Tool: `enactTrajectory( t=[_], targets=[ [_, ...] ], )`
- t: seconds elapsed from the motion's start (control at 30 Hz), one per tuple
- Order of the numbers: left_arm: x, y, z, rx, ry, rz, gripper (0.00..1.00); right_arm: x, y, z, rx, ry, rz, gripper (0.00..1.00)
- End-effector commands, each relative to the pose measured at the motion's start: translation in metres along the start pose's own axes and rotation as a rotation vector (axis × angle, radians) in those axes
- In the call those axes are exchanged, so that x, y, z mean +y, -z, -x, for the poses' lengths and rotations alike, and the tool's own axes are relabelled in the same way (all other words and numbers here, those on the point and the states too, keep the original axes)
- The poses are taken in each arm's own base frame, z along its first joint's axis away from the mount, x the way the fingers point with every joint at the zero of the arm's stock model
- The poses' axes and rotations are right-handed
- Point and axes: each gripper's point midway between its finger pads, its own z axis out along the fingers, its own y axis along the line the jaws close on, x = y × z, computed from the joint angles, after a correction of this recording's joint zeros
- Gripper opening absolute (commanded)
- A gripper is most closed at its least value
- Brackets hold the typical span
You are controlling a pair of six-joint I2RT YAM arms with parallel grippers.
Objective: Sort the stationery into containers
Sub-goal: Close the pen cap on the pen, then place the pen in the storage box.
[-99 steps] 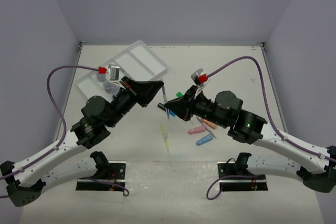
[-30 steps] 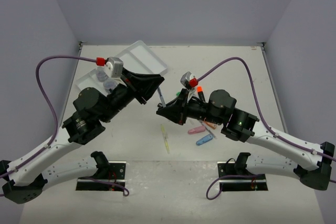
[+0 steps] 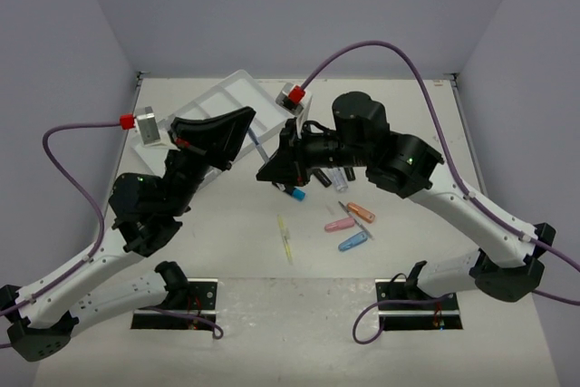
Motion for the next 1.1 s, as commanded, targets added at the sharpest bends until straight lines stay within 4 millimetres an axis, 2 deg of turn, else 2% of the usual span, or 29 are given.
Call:
enactTrajectory(
  t=[0.0, 0.07, 0.17, 0.2, 0.33, 0.4, 0.47, 0.53, 0.57, 0.6, 0.7, 0.83, 0.97, 1.07],
  targets=[
    [0.001, 0.051, -0.139, 0.524, 0.034, -0.09, 0.0, 0.005, 0.033, 0.141, -0.486, 0.132, -0.055, 0.0],
    [-0.001, 0.049, -0.132, 0.509, 0.026, -0.094, 0.0, -0.007, 0.021, 0.127, -0.444, 0.121, -0.064, 0.0],
    [0.007, 0.044, -0.113, 0.475, -0.018, -0.015, 0.0, -0.004, 0.016, 0.103, -0.418, 0.141, -0.002, 0.0],
    [0.009, 0.042, -0.104, 0.451, -0.029, 0.008, 0.0, -0.011, 0.009, 0.085, -0.382, 0.129, -0.001, 0.0],
    [0.012, 0.039, -0.067, 0.398, -0.097, 0.085, 0.02, -0.007, 0.005, 0.03, -0.327, 0.115, 0.108, 0.0],
    [0.009, 0.038, -0.053, 0.391, -0.12, 0.096, 0.17, -0.009, 0.004, 0.012, -0.322, 0.093, 0.135, 0.0],
    [0.007, 0.037, -0.042, 0.388, -0.14, 0.108, 0.41, -0.018, -0.001, -0.012, -0.289, 0.063, 0.131, 0.0],
    [0.002, 0.034, -0.028, 0.364, -0.145, 0.108, 0.62, -0.019, -0.001, -0.026, -0.27, 0.036, 0.141, 0.0],
    [0.001, 0.034, -0.025, 0.358, -0.147, 0.11, 0.7, -0.02, -0.001, -0.033, -0.26, 0.025, 0.144, 0.0],
    [0.0, 0.034, -0.023, 0.354, -0.144, 0.107, 0.73, -0.022, -0.001, -0.035, -0.255, 0.016, 0.139, 0.0],
    [0.002, 0.036, -0.029, 0.366, -0.134, 0.109, 0.75, -0.026, 0.003, -0.041, -0.244, 0.006, 0.106, 0.0],
    [0.01, 0.036, -0.046, 0.395, -0.132, 0.122, 0.73, -0.021, 0.008, -0.042, -0.245, 0.015, 0.119, 0.0],
    [0.019, 0.035, -0.067, 0.435, -0.133, 0.141, 0.68, -0.014, 0.013, -0.041, -0.251, 0.025, 0.139, 0.0],
    [0.017, 0.031, -0.078, 0.45, -0.118, 0.114, 0.58, -0.012, 0.014, -0.041, -0.247, 0.03, 0.146, 0.0]
  ],
)
